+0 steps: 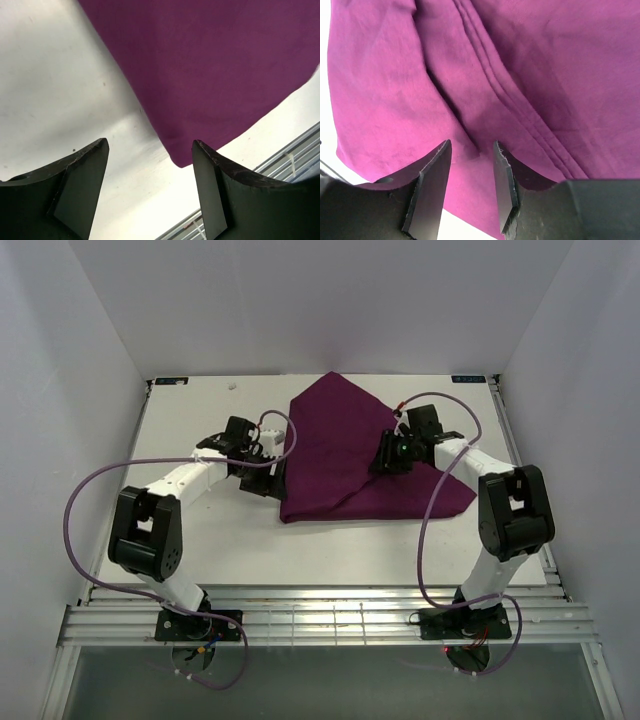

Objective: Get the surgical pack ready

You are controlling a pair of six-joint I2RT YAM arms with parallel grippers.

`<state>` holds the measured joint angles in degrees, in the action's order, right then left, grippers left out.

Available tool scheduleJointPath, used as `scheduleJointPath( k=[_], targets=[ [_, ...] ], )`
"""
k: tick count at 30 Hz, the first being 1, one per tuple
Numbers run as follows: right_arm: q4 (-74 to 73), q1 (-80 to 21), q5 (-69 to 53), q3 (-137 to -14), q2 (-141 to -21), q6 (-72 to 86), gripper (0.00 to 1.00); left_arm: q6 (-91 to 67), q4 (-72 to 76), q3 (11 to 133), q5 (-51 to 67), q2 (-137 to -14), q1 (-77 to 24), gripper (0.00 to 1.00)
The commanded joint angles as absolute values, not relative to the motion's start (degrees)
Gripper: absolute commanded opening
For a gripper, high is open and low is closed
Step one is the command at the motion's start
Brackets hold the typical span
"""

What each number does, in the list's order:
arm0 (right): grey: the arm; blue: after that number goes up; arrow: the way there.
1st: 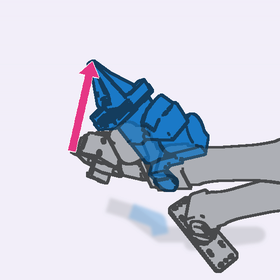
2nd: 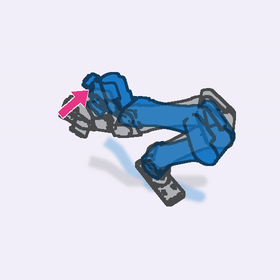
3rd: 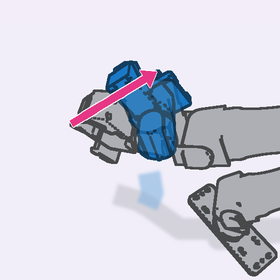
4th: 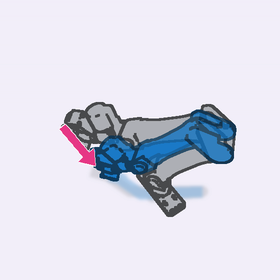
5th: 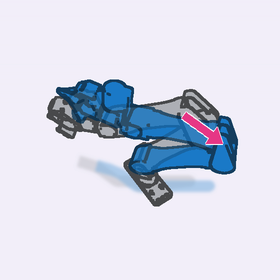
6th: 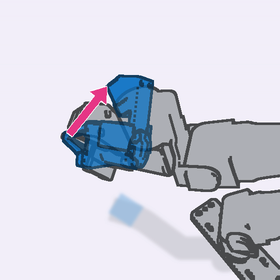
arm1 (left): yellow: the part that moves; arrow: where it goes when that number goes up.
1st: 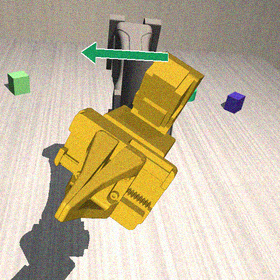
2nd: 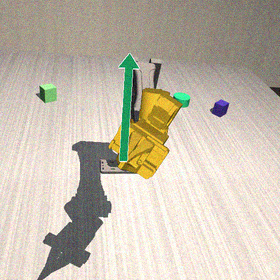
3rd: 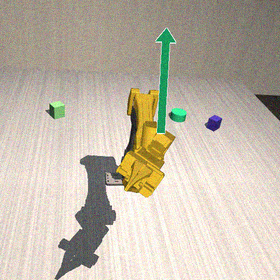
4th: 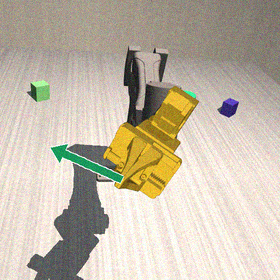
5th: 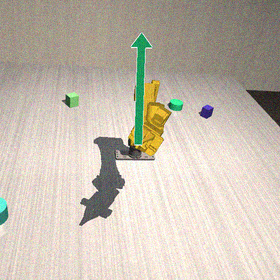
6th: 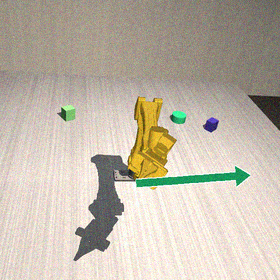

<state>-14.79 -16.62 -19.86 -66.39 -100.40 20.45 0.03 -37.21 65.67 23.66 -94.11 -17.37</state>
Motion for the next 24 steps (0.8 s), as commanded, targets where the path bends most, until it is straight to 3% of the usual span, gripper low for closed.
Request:
scheduleJointPath(
  k=[1,13,16,20,24],
  targets=[
    [-16.0,-17.3,-21.2,-67.9,-100.7,18.3,0.45,0.4,-35.2,63.9,23.4,-92.8,-17.4,0.78],
    [-16.0,-18.7,-26.2,-70.9,-105.4,18.3,0.43,0.4,-33.8,62.1,29.9,-96.8,-17.3,0.75],
    [-15.6,-18.8,-25.8,-70.5,-105.0,18.8,0.34,0.4,-33.8,61.9,30.3,-97.1,-17.3,0.75],
    [-15.4,-18.7,-25.3,-70.8,-104.2,19.2,0.1,0.4,-33.8,62.0,30.0,-96.5,-17.3,0.75],
    [-15.9,-18.7,-24.5,-72.1,-102.2,19.0,0.08,0.5,-34.5,62.7,30.2,-95.6,-17.3,0.75]
  ],
)
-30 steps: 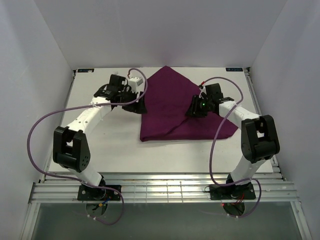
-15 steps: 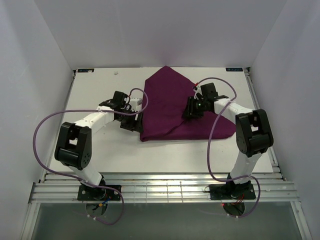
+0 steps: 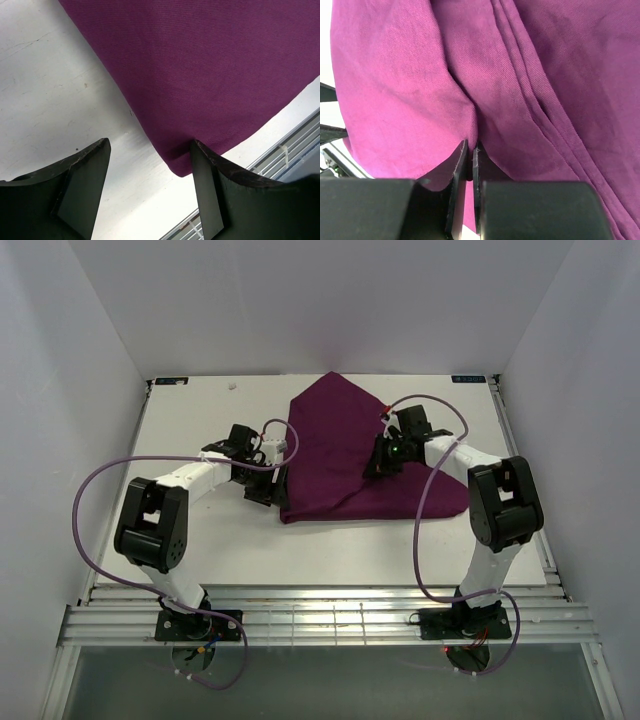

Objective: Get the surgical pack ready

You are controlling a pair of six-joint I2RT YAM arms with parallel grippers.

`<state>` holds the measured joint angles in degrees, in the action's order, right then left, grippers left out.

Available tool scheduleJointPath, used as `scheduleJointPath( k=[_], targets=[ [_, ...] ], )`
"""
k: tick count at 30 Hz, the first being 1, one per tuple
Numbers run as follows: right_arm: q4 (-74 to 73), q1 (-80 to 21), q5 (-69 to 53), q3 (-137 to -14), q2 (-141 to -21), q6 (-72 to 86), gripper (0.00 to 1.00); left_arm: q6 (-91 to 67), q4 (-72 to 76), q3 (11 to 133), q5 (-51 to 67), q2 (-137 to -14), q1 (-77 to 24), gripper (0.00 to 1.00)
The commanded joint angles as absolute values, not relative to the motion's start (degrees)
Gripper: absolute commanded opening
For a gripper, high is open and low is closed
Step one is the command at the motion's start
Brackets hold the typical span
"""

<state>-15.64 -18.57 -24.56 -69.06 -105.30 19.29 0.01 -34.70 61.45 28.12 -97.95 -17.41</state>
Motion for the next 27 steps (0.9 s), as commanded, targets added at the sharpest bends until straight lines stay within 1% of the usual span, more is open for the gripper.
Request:
scheduleJointPath(
  k=[1,4,7,13,21,27],
  targets=[
    [-16.3,-18.7,-23.0,-72.3,-101.6,18.8,0.08,0.7,-34.7,62.8,30.4,-95.5,-17.3,0.75],
    [-17.4,-18.7,-20.1,-72.9,-98.2,18.4,0.08,1.4,-35.0,62.8,31.5,-94.2,-17.3,0.76],
    [-17.3,-18.7,-20.5,-72.8,-96.2,18.6,0.08,1.8,-35.0,62.1,31.6,-93.8,-17.3,0.76],
    [-17.1,-18.4,-18.3,-70.7,-94.4,20.1,0.08,1.6,-35.1,62.3,32.9,-94.0,-17.3,0.76],
    [-17.7,-18.1,-17.8,-73.8,-94.2,20.5,0.08,1.4,-35.0,63.5,33.4,-94.0,-17.5,0.76],
    [-18.6,-17.0,-17.1,-71.2,-96.3,20.4,0.08,1.3,-35.0,62.7,34.3,-94.3,-17.9,0.76]
  ],
)
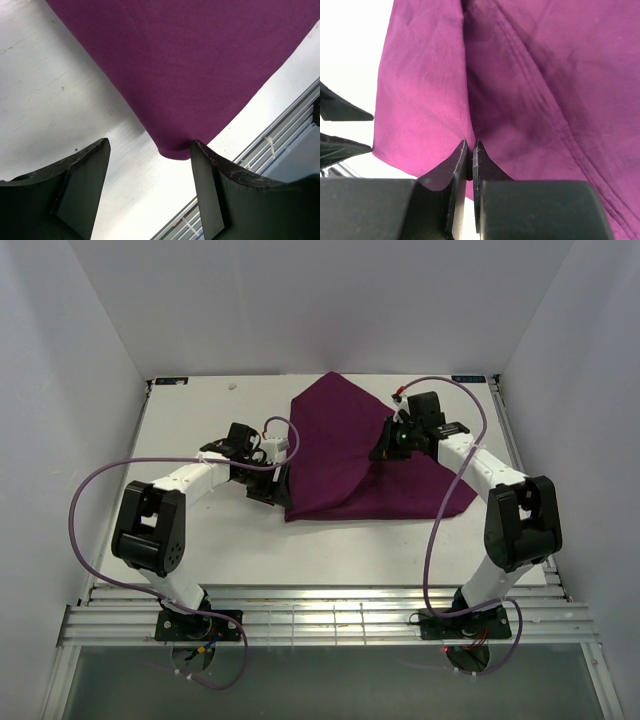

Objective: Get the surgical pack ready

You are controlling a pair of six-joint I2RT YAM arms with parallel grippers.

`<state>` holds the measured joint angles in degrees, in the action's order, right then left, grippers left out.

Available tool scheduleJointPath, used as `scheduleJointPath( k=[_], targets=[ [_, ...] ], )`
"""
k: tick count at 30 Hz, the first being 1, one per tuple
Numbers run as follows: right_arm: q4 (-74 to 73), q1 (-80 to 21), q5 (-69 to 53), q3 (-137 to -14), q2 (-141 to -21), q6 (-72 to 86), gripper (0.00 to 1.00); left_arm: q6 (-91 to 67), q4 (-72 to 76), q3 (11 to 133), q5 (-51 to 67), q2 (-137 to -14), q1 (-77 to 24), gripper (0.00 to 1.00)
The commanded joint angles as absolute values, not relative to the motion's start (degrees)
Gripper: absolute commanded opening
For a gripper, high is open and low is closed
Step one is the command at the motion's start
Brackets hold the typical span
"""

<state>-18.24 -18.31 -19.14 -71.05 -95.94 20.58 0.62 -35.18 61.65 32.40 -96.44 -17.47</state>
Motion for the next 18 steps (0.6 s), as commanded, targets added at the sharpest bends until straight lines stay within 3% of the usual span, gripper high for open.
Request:
scheduleJointPath(
  k=[1,6,11,14,18],
  targets=[
    [-18.8,-16.8,-15.7,-71.2,-97.4,20.3,0.08,1.4,-34.9,62.4,34.0,-94.4,-18.5,0.76],
    [-20.1,-16.8,-13.5,-72.9,-101.1,19.0,0.12,1.8,-34.3,60.6,33.3,-94.9,-20.2,0.76],
    [-22.4,-16.8,-10.6,-74.0,-102.8,18.9,0.46,2.3,-34.4,60.8,32.2,-94.8,-20.7,0.76],
    [-22.6,-16.2,-8.0,-72.3,-100.6,20.5,0.55,2.8,-34.5,60.7,31.8,-94.1,-20.7,0.77],
    [-22.1,-13.6,-4.8,-69.4,-95.4,22.0,0.58,3.5,-34.7,60.3,32.1,-93.4,-20.6,0.77]
  ],
)
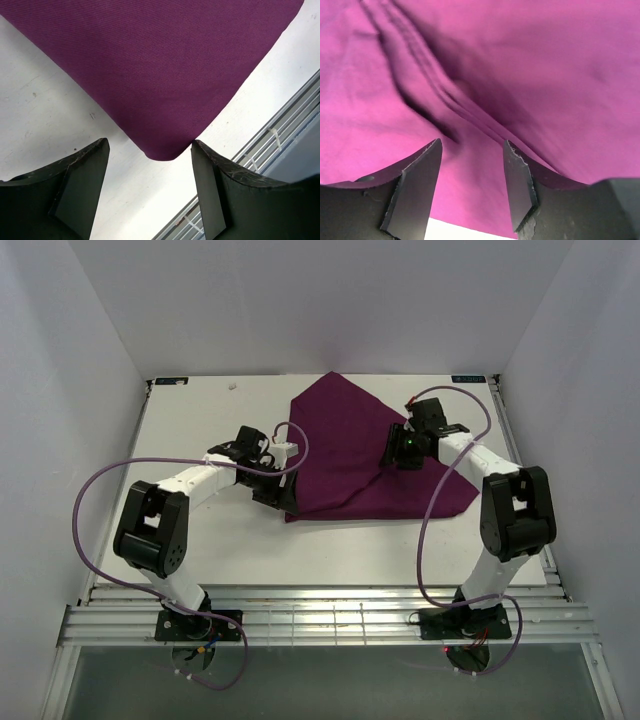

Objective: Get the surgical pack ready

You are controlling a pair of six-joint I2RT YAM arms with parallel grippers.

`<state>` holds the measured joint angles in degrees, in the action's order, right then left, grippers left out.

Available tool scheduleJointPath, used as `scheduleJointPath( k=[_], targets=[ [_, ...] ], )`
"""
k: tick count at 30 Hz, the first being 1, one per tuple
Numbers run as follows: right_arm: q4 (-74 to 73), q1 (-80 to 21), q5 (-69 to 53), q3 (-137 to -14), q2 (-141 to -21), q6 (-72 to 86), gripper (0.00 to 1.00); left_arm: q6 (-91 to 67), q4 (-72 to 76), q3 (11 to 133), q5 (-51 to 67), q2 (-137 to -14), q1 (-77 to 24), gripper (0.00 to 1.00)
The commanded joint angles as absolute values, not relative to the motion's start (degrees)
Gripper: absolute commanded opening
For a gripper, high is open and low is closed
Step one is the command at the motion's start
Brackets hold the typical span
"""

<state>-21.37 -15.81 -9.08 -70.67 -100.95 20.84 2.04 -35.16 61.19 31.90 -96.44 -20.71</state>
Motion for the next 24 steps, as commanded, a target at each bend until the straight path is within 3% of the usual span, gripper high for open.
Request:
scheduleJointPath(
  k=[1,10,24],
  targets=[
    [-22.1,-12.1,-3.1,-68.8,-93.4,22.0,0.59,4.0,-34.8,60.3,32.3,-93.0,-20.6,0.77],
    [-21.5,5.2,-0.3,-59.2,-85.8,22.2,0.56,7.1,-36.5,61.3,33.7,-89.5,-20.6,0.78],
    [-19.8,17.5,8.3,-60.4,-96.8,21.2,0.56,7.0,-36.6,61.4,32.6,-88.4,-20.6,0.78]
  ],
)
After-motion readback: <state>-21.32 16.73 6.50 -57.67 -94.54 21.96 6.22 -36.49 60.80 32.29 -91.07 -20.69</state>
